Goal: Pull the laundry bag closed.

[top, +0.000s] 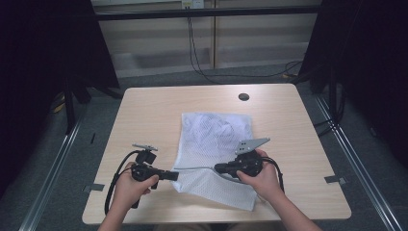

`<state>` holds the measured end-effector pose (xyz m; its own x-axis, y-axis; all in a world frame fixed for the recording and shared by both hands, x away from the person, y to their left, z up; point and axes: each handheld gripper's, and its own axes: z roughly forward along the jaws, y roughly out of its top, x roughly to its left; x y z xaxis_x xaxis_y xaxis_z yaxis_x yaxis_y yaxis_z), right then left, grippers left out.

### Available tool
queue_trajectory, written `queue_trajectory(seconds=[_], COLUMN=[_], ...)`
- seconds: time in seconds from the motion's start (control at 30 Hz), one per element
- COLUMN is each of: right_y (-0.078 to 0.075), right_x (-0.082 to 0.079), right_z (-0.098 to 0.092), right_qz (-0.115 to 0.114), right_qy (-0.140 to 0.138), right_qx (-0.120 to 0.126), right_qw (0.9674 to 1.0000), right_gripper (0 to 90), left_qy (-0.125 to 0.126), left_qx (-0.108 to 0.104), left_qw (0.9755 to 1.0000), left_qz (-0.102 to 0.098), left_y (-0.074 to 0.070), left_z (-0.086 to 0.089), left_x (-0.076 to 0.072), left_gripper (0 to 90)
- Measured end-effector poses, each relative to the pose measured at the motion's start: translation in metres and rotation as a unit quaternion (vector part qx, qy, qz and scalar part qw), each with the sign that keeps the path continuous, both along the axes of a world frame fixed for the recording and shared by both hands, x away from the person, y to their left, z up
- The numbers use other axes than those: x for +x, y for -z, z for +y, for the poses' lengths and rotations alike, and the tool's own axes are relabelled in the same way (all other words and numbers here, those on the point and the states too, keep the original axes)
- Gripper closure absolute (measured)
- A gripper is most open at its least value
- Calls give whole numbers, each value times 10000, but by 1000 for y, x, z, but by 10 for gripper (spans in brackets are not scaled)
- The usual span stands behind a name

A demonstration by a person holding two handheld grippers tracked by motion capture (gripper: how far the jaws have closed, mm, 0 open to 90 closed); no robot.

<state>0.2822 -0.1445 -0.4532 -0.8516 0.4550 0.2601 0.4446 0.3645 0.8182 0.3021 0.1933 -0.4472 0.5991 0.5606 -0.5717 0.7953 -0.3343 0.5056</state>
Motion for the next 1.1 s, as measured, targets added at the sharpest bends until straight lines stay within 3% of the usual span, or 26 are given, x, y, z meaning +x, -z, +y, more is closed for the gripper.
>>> queue_trajectory(seconds=[1.1], right_y=[-5], right_x=[-4], right_z=[-14], right_qz=[-21], right_qy=[51], right_qx=[43], right_qw=[10000], right_gripper=[874], left_qy=[-47], left_qx=[26], left_qw=[10000], left_qz=[21], left_y=[0], left_z=[0], left_x=[0], left_gripper=[887])
